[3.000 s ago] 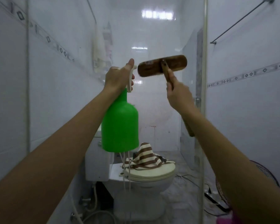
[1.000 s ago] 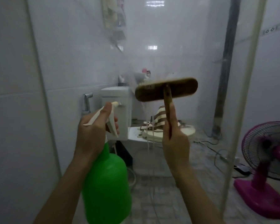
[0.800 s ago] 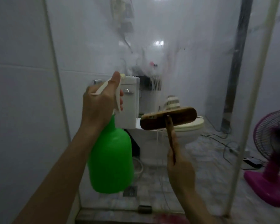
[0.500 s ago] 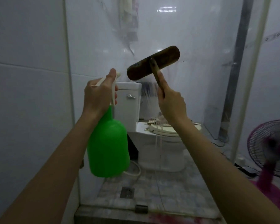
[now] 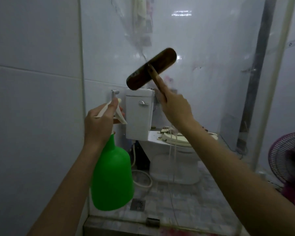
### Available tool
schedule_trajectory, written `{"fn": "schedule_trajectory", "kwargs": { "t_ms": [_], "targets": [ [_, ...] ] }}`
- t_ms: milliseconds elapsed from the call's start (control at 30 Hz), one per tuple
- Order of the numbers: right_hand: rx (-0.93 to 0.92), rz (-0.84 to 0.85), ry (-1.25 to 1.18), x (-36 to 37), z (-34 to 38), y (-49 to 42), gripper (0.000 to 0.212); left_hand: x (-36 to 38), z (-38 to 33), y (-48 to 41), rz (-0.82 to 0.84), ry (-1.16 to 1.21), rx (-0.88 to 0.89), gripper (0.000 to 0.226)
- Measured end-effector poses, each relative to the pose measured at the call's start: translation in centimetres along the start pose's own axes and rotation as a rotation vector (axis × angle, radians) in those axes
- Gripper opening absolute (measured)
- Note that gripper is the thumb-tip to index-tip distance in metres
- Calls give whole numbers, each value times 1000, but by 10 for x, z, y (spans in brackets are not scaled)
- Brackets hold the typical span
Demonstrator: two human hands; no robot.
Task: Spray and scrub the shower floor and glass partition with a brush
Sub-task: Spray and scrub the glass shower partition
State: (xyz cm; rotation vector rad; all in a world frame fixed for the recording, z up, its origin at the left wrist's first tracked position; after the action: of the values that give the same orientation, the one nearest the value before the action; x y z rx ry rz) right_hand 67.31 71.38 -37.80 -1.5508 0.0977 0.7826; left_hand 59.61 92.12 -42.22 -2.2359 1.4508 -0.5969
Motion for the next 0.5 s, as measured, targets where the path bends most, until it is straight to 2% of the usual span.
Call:
{"fn": "schedule_trajectory", "kwargs": {
  "t_ms": [133, 200, 267, 367, 433, 500],
  "targets": [
    [229, 45, -109, -6, -48, 141, 62, 4, 7, 7, 6, 72, -19, 35],
    [214, -48, -120, -18, -63, 115, 59, 8, 14, 11, 23, 79, -24, 35],
    [213, -181, -161, -43, -64, 38, 54, 12, 21, 15, 37, 88, -38, 33],
    [183, -267, -160, -83, -61, -56, 51, 20, 34, 21, 51, 101, -48, 30],
    [192, -266, -115, -77, -64, -45, 52, 24, 40, 25, 54, 73, -42, 31],
    [192, -200, -121, -40, -72, 32, 54, 26, 45, 30, 41, 73, -38, 31]
  ]
}}
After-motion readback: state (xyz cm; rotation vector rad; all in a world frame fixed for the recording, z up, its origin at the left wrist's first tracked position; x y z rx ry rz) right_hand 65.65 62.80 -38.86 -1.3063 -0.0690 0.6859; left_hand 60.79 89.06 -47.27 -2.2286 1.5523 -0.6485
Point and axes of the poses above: each hand's wrist, its own y-axis away from the middle knuckle, its own x-axis out of the palm, z = x × y, the point moved 2 cm from there along -y, towards the middle knuckle
